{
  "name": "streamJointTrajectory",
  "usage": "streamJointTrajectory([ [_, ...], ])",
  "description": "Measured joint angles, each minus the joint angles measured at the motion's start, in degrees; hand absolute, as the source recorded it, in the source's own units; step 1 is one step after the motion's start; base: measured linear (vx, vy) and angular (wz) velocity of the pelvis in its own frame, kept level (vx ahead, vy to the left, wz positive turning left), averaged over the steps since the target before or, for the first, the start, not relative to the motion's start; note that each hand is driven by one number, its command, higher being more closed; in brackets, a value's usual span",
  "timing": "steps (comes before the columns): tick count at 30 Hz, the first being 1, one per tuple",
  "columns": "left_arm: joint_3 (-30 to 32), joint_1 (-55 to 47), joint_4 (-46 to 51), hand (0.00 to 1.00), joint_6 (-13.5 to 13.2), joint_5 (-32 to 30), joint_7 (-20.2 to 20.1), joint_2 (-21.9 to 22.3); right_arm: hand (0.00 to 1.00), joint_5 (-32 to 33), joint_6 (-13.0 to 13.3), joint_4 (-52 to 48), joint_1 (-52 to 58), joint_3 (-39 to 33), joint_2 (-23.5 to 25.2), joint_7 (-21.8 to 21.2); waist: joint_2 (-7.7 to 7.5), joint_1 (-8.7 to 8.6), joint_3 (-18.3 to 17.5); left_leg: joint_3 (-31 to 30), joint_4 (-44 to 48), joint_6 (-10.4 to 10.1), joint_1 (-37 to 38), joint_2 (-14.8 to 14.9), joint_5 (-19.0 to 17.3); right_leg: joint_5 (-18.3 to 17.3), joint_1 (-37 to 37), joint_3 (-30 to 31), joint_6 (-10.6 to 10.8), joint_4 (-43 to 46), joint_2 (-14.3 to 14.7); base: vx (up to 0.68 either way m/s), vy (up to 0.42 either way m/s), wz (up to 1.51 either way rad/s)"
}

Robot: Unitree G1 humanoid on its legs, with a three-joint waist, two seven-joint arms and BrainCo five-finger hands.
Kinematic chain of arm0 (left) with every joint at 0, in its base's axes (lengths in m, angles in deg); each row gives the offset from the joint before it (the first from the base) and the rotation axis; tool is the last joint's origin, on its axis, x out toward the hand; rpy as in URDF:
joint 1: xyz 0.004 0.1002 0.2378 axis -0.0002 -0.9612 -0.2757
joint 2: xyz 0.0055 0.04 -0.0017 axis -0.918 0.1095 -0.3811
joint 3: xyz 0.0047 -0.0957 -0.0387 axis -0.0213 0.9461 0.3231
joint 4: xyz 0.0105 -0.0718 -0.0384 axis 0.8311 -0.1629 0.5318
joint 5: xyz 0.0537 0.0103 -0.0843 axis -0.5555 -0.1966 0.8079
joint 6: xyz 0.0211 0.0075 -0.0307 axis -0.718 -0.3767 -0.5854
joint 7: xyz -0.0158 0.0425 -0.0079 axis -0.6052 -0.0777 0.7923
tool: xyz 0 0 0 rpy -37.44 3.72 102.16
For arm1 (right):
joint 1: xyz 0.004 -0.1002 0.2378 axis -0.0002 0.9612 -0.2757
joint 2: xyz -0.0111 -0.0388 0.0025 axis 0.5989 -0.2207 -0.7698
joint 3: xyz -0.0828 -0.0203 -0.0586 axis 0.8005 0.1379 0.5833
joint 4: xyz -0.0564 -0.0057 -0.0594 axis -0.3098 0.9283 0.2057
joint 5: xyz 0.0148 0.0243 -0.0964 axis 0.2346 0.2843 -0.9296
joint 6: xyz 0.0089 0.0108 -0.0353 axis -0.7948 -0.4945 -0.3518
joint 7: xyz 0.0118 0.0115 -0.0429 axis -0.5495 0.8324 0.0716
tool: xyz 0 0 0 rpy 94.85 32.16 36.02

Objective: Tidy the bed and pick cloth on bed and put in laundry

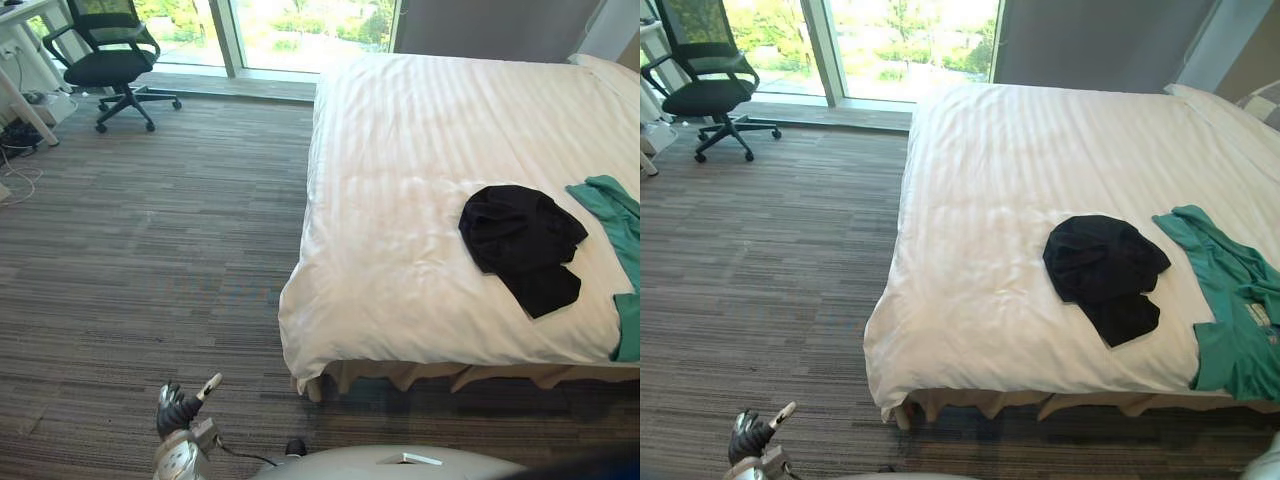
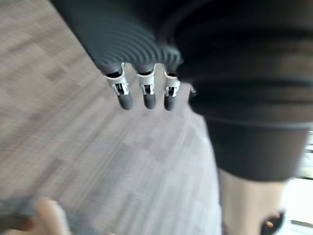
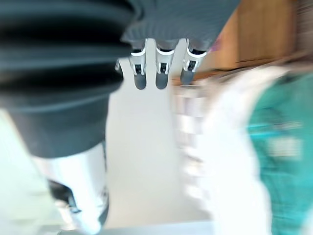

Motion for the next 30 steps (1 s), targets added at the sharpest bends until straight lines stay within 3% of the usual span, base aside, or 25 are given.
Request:
streamJointTrajectory([
  [2, 0.3, -0.1, -0.8, 0.0, 0.8, 0.0, 1.7, 1.1, 0.0, -5.4, 0.9, -16.0, 2.4, 6.6, 11.9, 3.2, -0.37, -1.17, -0.2, -0.4, 0.3, -0.4, -0.1, 0.7, 0.3, 0.0, -0.1, -0.3, 0.0, 0.6, 0.6, 0.12, -0.057, 0.08],
  [5, -2.1, 1.8, -0.8, 0.0, 0.8, 0.0, 2.4, 3.2, 0.0, -15.6, 1.3, -23.0, 2.3, 14.3, 25.8, 8.8, -0.24, -0.81, -0.3, -1.8, 0.3, -0.4, -0.2, 1.1, 0.2, 0.0, 0.1, -1.8, 0.0, 1.8, 0.5, 0.09, -0.031, 0.29],
  [6, -2.5, 2.5, -0.9, 0.0, 0.8, 0.0, 2.3, 3.3, 1.0, -17.1, 1.2, -23.0, 1.6, 16.7, 26.7, 10.1, 0.0, -0.54, -0.5, -2.4, 0.3, -0.2, -0.4, 0.8, 0.1, 0.0, 0.1, -1.9, 0.0, 1.9, 0.2, 0.06, 0.018, 0.23],
  [10, -4.6, 3.3, -3.6, 0.0, 0.3, -0.1, 2.3, 2.2, 1.0, -18.9, 1.4, -23.5, -3.0, 24.8, 26.0, 11.1, 0.45, 0.62, -0.6, -4.4, 0.3, 0.5, -0.6, -0.8, -0.2, 0.0, 0.8, -2.3, 0.0, 1.5, -0.8, 0.06, 0.044, 0.21],
  [15, -8.9, 3.5, -7.9, 0.0, 0.3, -1.3, 1.9, 0.8, 1.0, -19.9, 2.4, -18.5, -10.2, 30.8, 20.2, 9.3, -0.61, 1.41, 0.0, -9.0, 1.4, 1.4, -3.7, -2.7, 0.3, 0.2, 1.3, -5.3, 0.3, 0.2, -1.8, 0.05, 0.018, 0.51],
  [17, -10.1, 4.0, -7.9, 0.0, 0.3, -2.0, 1.9, 0.0, 1.0, -20.5, 2.6, -15.0, -13.3, 32.6, 19.3, 8.4, -1.66, 2.94, 1.1, -11.4, 2.7, 1.4, -4.7, -3.1, 0.3, 0.3, 2.4, -7.3, 0.3, -0.6, -1.7, 0.05, -0.035, 0.55],
  [20, -11.2, 4.1, -7.9, 0.0, 0.3, -2.4, 1.9, -0.3, 1.0, -20.5, 2.9, -11.0, -18.1, 37.5, 18.3, 7.1, -1.59, 4.22, 1.9, -15.1, 4.2, 1.4, -6.5, -3.6, 0.3, 0.3, 3.1, -10.3, 0.3, -0.8, -1.4, 0.03, -0.042, 0.63],
  [24, -13.0, 4.5, -7.9, 0.0, 0.3, -2.3, 1.9, -0.5, 1.0, -20.5, 3.0, -7.2, -23.8, 41.4, 18.2, 6.4, -1.57, 6.87, 4.2, -18.1, 5.2, 1.4, -8.6, -3.9, 0.7, 0.3, 3.2, -13.0, 0.3, -1.3, -0.8, 0.0, -0.042, 0.42],
  [30, -15.8, 7.1, -7.8, 0.0, -0.5, -2.3, 2.0, -0.7, 1.0, -20.2, 3.6, -2.8, -33.3, 46.7, 18.4, 5.8, -1.69, 9.24, 10.0, -22.4, 5.2, 0.7, -11.9, -3.9, 3.2, 0.0, 2.7, -16.1, 0.0, -1.4, 0.1, -0.03, -0.026, 0.4],
])
